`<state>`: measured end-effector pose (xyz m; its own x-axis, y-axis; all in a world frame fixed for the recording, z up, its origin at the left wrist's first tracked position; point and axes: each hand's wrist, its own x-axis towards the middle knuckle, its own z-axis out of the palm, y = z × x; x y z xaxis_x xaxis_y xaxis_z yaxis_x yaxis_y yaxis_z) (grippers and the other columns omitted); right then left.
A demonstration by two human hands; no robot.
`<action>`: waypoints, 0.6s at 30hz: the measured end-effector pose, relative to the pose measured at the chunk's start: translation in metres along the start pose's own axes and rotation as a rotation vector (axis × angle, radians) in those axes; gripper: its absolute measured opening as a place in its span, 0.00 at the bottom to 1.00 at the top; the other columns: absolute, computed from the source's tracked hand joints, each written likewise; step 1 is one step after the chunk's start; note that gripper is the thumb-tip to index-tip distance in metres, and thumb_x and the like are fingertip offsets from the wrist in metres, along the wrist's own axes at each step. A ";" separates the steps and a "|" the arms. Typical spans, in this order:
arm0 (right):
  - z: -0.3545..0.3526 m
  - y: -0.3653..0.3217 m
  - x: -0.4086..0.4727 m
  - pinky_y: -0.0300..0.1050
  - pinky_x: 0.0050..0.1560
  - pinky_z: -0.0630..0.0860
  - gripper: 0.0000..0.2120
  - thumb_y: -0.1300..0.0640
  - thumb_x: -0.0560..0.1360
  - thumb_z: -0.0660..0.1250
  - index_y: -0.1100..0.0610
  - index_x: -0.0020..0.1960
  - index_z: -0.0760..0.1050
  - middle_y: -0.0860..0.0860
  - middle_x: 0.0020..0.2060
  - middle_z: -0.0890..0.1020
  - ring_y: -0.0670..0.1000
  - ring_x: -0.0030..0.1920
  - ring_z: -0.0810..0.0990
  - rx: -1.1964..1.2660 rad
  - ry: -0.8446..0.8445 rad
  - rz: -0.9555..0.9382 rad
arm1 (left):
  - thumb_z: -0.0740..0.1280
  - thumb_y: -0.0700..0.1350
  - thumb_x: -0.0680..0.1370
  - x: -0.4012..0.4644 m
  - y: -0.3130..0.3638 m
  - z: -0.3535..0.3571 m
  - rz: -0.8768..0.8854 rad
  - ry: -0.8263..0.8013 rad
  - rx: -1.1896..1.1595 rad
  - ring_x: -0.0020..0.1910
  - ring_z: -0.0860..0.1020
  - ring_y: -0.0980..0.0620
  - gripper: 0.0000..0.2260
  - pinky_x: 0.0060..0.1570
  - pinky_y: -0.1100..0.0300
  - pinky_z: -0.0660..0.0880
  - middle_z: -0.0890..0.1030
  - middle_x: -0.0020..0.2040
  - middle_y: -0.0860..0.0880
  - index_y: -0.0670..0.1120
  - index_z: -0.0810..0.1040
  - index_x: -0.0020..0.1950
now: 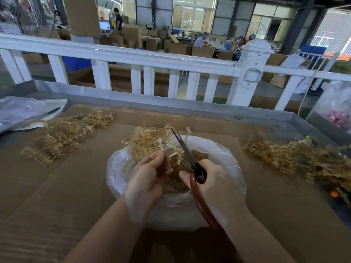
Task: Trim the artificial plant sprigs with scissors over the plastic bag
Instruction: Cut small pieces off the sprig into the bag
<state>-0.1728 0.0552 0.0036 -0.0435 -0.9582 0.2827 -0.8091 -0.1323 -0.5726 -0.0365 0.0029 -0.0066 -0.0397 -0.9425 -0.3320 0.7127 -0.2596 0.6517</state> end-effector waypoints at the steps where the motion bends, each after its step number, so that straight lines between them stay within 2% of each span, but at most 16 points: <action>1: -0.001 0.001 -0.001 0.29 0.33 0.67 0.15 0.39 0.73 0.66 0.46 0.37 0.65 0.43 0.30 0.72 0.39 0.32 0.72 -0.023 0.007 0.005 | 0.63 0.36 0.78 0.001 0.004 0.000 0.079 0.023 0.001 0.26 0.76 0.56 0.09 0.29 0.63 0.76 0.77 0.30 0.48 0.44 0.75 0.38; 3: -0.001 0.003 -0.003 0.29 0.32 0.67 0.12 0.40 0.74 0.66 0.44 0.41 0.66 0.41 0.33 0.73 0.39 0.34 0.72 -0.073 0.018 0.005 | 0.63 0.35 0.78 0.001 0.014 0.001 0.216 0.060 0.009 0.26 0.76 0.59 0.10 0.30 0.65 0.76 0.77 0.32 0.49 0.44 0.74 0.38; 5: 0.002 0.004 -0.006 0.28 0.36 0.69 0.10 0.40 0.74 0.66 0.43 0.48 0.68 0.40 0.38 0.76 0.39 0.38 0.74 -0.132 0.019 -0.011 | 0.63 0.36 0.78 0.001 0.024 0.001 0.315 0.110 0.041 0.25 0.76 0.59 0.09 0.29 0.66 0.77 0.78 0.30 0.50 0.45 0.74 0.39; 7: 0.007 0.003 -0.008 0.31 0.42 0.72 0.13 0.40 0.74 0.66 0.43 0.53 0.68 0.41 0.42 0.79 0.41 0.44 0.77 -0.168 0.018 -0.027 | 0.64 0.37 0.78 0.001 0.030 -0.001 0.396 0.164 0.111 0.26 0.76 0.58 0.09 0.26 0.67 0.75 0.78 0.29 0.51 0.46 0.75 0.39; 9: 0.010 0.003 -0.009 0.32 0.44 0.73 0.14 0.40 0.73 0.66 0.43 0.54 0.67 0.42 0.44 0.79 0.42 0.45 0.78 -0.167 0.029 -0.036 | 0.65 0.37 0.79 0.002 0.033 -0.004 0.453 0.203 0.161 0.29 0.75 0.57 0.08 0.26 0.67 0.74 0.76 0.32 0.50 0.46 0.75 0.40; 13: 0.010 0.001 -0.011 0.26 0.40 0.67 0.16 0.38 0.71 0.67 0.43 0.54 0.68 0.39 0.42 0.77 0.39 0.42 0.75 -0.063 0.044 -0.078 | 0.64 0.37 0.79 0.006 0.037 -0.011 0.491 0.236 0.168 0.31 0.74 0.58 0.09 0.29 0.69 0.74 0.75 0.37 0.50 0.46 0.74 0.40; 18: 0.009 0.000 -0.014 0.32 0.44 0.71 0.17 0.39 0.70 0.70 0.43 0.55 0.72 0.36 0.41 0.76 0.39 0.43 0.76 0.002 0.160 -0.135 | 0.62 0.39 0.81 0.008 0.039 -0.009 0.458 0.222 0.164 0.33 0.77 0.57 0.08 0.30 0.66 0.77 0.77 0.39 0.49 0.48 0.72 0.42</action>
<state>-0.1674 0.0665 -0.0073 -0.0270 -0.8794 0.4753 -0.8127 -0.2575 -0.5226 -0.0024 -0.0130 0.0096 0.4120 -0.9041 -0.1131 0.5027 0.1220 0.8558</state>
